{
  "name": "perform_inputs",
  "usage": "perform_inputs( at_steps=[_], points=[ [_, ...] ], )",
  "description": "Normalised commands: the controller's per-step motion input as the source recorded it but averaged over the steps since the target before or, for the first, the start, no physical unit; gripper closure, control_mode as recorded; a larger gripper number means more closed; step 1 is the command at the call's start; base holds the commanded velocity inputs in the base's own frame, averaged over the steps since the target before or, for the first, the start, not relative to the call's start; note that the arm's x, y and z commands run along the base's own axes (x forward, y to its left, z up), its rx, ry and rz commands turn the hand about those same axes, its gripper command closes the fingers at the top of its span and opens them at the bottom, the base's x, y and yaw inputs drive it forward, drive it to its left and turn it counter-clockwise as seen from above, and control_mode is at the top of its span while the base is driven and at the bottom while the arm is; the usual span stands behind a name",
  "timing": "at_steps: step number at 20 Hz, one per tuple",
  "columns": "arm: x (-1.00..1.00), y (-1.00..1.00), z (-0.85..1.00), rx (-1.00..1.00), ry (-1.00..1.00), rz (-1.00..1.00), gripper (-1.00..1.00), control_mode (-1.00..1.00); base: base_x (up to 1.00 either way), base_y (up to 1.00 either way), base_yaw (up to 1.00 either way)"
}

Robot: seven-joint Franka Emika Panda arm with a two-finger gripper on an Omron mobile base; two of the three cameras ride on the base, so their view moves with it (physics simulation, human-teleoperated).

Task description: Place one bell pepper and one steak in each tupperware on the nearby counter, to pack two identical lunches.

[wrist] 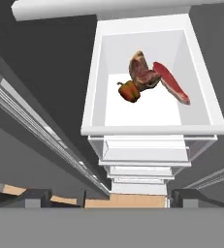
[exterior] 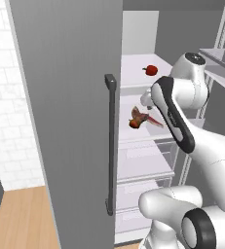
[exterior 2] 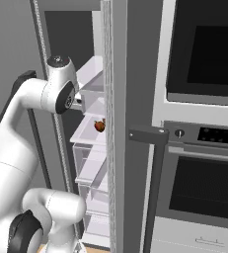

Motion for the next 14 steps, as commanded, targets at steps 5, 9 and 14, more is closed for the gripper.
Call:
perform_inputs(
  at_steps=[5, 9, 14],
  points=[
    [0.00, -0.05, 0.16, -0.03, -0.02, -0.08, -1.00, -1.00, 0.00, 0.00, 0.00],
    [0.00, -0.05, 0.01, -0.04, -0.01, -0.05, -1.00, -1.00, 0.00, 0.00, 0.00],
    [0.01, 0.00, 0.09, -0.12, -0.06, -0.02, -1.00, -1.00, 0.00, 0.00, 0.00]
  ],
)
